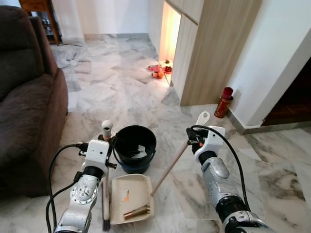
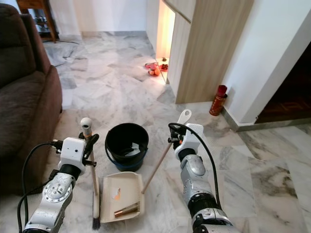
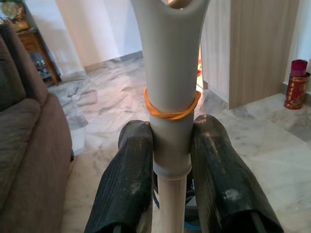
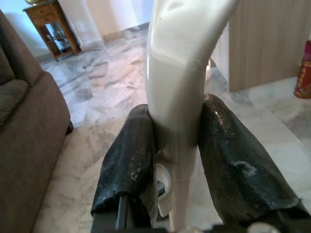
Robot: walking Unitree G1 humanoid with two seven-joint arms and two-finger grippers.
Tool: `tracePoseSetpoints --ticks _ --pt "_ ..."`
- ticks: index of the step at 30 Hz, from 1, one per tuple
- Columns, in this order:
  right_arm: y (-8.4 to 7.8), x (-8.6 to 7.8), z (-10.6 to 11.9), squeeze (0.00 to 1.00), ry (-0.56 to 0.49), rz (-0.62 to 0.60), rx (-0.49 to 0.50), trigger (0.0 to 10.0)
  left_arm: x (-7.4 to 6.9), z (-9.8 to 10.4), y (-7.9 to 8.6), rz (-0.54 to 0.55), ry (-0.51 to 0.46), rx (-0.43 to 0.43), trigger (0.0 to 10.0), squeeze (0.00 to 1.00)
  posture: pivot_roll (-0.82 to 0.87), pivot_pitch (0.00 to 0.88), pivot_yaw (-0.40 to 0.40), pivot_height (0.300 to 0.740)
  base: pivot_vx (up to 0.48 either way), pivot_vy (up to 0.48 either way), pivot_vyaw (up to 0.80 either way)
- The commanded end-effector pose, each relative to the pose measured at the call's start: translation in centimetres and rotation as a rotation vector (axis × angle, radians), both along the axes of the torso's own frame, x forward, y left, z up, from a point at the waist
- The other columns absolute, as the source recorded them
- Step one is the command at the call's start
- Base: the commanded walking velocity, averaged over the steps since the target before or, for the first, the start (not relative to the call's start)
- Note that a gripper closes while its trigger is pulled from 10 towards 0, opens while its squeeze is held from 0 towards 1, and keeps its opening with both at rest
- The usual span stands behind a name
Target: Sweep floor
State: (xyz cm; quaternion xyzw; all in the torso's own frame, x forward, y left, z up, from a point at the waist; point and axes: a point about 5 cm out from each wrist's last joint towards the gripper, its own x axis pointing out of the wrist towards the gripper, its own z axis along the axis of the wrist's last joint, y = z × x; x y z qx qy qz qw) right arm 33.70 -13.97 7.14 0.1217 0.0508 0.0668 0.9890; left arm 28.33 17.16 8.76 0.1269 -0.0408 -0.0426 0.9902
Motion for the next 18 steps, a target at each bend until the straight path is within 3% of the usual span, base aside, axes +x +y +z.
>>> tracePoseSetpoints --ticks 1,18 --pt "-0.4 0.6 1.8 0.0 -0.077 -0.006 0.011 10.0 0.2 0.6 0.0 -0.008 -0.026 0.009 10.0 0.0 0.09 0.008 -0.065 0.74 0.0 0.0 0.0" --pt "-1.3 -2.0 3.4 0.0 -0.133 0.047 -0.031 10.0 0.4 0.5 -0.1 -0.019 -0.021 0.014 10.0 0.0 0.08 0.004 -0.056 0.74 0.0 0.0 0.0"
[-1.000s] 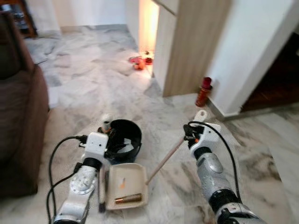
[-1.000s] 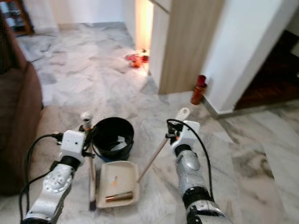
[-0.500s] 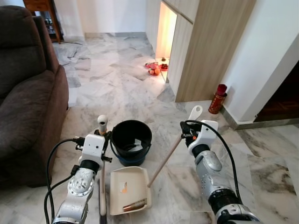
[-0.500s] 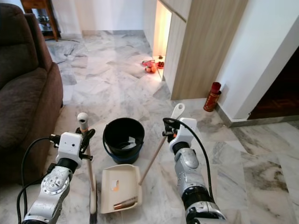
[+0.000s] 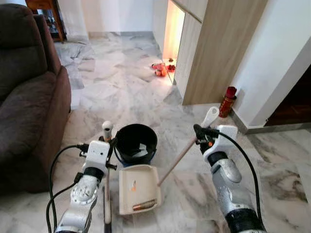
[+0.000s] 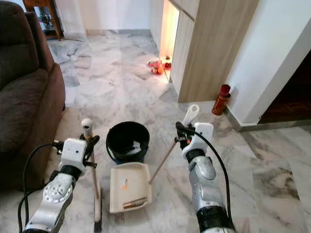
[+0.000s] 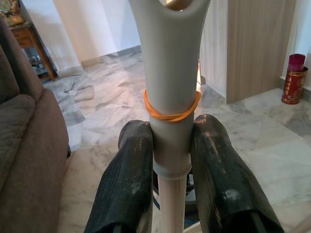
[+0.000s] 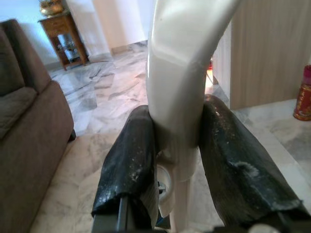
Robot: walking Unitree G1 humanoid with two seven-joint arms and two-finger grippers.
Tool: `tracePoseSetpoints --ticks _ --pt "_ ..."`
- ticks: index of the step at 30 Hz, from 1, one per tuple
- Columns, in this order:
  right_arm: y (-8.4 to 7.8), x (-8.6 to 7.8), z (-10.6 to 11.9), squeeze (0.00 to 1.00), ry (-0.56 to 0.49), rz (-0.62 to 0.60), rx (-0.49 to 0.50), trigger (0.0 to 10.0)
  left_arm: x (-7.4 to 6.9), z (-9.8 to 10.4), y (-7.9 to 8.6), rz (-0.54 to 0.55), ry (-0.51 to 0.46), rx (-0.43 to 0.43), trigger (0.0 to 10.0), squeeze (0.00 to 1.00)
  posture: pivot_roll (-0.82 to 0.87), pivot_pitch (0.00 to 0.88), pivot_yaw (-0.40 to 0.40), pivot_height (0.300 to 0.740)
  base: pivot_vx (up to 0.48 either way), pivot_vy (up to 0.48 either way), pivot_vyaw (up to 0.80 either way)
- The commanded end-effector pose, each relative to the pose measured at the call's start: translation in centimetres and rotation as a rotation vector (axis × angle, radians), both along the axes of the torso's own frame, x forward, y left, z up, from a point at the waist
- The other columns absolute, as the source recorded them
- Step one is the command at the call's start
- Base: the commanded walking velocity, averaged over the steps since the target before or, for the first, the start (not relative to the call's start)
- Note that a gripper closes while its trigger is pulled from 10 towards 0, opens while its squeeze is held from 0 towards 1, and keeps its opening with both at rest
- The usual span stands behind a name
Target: Sweep floor
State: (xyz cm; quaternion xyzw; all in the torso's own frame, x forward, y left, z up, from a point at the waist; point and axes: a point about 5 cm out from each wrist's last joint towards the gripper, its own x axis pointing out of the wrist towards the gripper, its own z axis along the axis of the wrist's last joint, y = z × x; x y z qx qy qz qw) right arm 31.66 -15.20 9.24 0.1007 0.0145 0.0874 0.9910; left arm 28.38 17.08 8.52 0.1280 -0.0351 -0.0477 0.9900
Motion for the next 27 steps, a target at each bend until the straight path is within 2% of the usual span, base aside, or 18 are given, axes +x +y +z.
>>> tracePoseSetpoints --ticks 1,6,12,23,27 --pt "-0.1 -0.2 1.4 0.0 -0.051 0.018 -0.002 10.0 0.4 0.8 0.0 -0.011 -0.033 0.011 10.0 0.0 0.08 0.004 -0.056 0.74 0.0 0.0 0.0" --pt "-0.4 -1.2 2.3 0.0 -0.055 0.027 -0.036 10.0 0.4 0.7 0.0 -0.015 -0.033 0.012 10.0 0.0 0.09 0.0 -0.054 0.74 0.0 0.0 0.0" --pt "0.3 -1.6 6.2 0.0 -0.158 0.032 -0.003 10.0 0.4 0.6 0.1 -0.016 -0.029 0.014 10.0 0.0 0.08 0.0 -0.05 0.74 0.0 0.0 0.0" --pt "0.3 -3.1 8.4 0.0 -0.165 0.062 -0.004 10.0 0.5 0.5 0.1 -0.02 -0.024 0.018 10.0 0.0 0.08 0.005 -0.047 0.74 0.0 0.0 0.0" --pt "0.4 -3.1 10.5 0.0 -0.216 0.05 0.011 10.0 0.5 0.5 0.0 -0.025 -0.022 0.022 10.0 0.0 0.07 0.008 -0.045 0.74 0.0 0.0 0.0"
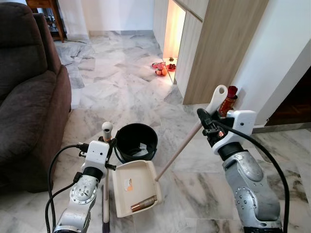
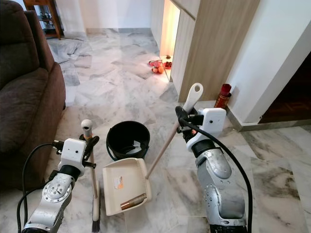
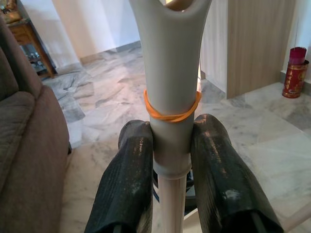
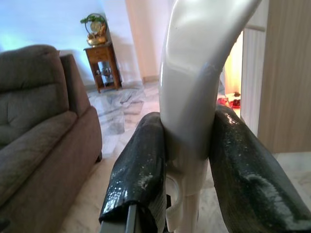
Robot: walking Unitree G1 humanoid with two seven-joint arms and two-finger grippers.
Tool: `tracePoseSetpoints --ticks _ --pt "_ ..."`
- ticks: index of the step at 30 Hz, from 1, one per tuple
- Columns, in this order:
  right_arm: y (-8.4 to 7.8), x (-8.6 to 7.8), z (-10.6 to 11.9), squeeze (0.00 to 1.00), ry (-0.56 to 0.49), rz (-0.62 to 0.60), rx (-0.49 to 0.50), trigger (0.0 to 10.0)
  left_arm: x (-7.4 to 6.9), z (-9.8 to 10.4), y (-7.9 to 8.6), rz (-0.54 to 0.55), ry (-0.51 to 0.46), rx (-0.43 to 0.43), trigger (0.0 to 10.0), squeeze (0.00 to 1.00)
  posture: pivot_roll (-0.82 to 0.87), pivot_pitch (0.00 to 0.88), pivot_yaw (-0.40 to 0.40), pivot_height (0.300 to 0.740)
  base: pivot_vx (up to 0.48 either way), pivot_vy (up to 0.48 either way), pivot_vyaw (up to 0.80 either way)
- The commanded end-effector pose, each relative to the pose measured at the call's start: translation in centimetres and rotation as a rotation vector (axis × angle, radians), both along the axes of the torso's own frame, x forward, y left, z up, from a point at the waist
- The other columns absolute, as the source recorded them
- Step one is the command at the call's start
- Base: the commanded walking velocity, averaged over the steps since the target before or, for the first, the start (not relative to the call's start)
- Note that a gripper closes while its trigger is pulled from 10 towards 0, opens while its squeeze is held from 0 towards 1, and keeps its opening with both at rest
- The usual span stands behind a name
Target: Sweep floor
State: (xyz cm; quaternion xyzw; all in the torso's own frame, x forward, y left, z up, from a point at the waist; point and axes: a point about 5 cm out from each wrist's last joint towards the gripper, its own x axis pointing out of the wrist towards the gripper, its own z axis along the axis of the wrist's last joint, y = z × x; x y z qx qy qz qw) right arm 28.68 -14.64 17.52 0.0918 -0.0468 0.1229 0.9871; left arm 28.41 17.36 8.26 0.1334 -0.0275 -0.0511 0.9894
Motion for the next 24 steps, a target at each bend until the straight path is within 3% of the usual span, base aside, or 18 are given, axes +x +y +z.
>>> tracePoseSetpoints --ticks 1,7,17,24 --pt "-0.1 -0.1 2.7 0.0 -0.099 -0.008 0.027 10.0 0.5 0.7 -0.2 -0.021 -0.037 0.01 10.0 0.0 0.07 0.007 -0.044 0.74 0.0 0.0 0.0" --pt "0.5 0.1 5.4 0.0 -0.193 -0.017 0.086 10.0 0.4 0.7 -0.2 -0.022 -0.039 0.012 10.0 0.0 0.08 0.003 -0.044 0.74 0.0 0.0 0.0" --pt "1.1 1.2 6.0 0.0 -0.226 -0.11 0.196 10.0 0.4 0.9 -0.2 -0.018 -0.059 0.012 10.0 0.0 0.09 0.0 -0.042 0.74 0.0 0.0 0.0" --pt "1.4 2.2 6.4 0.0 -0.257 -0.137 0.19 10.0 0.3 0.8 -0.1 -0.013 -0.059 0.012 10.0 0.0 0.1 0.0 -0.042 0.74 0.0 0.0 0.0"
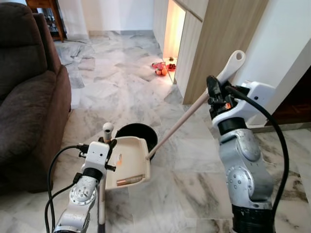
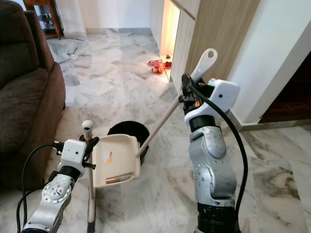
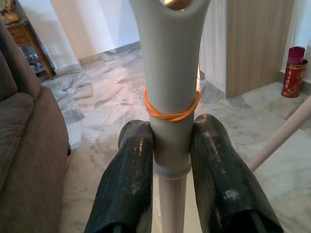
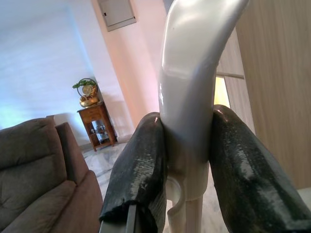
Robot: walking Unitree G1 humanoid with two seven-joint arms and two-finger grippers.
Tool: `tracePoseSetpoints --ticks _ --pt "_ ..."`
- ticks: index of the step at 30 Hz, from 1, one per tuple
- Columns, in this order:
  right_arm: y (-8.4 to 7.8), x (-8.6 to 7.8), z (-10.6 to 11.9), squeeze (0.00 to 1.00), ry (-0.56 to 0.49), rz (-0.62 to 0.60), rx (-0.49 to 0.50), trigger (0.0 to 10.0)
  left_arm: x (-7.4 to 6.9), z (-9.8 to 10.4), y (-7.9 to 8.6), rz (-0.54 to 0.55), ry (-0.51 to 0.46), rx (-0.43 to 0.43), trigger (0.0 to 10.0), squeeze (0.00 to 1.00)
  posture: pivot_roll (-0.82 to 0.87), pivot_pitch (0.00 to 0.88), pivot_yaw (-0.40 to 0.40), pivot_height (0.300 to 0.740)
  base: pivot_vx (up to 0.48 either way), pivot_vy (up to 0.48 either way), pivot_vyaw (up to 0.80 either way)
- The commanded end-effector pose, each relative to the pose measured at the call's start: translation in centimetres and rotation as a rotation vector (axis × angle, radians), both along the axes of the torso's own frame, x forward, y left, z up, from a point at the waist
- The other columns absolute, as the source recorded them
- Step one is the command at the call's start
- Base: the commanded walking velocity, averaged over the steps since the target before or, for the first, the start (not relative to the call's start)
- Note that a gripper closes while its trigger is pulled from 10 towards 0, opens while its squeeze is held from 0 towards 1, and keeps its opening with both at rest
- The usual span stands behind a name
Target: Sweep floor
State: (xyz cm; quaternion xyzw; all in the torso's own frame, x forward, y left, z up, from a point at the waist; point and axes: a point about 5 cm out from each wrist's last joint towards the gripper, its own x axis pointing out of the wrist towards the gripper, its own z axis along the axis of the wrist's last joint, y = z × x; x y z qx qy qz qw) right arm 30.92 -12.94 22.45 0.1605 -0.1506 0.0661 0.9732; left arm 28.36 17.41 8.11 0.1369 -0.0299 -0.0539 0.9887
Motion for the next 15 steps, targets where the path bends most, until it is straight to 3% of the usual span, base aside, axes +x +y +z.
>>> tracePoseSetpoints --ticks 1,15 --pt "-0.26 0.05 1.48 0.0 -0.081 -0.027 0.016 10.0 0.31 0.99 -0.06 -0.002 -0.056 0.008 10.0 0.0 0.1 0.0 -0.043 0.74 0.0 0.0 0.0" --pt "0.16 0.36 1.22 0.0 -0.092 -0.027 0.014 10.0 0.03 1.12 0.19 0.017 -0.07 0.015 10.0 0.0 0.11 0.0 -0.043 0.74 0.0 0.0 0.0"
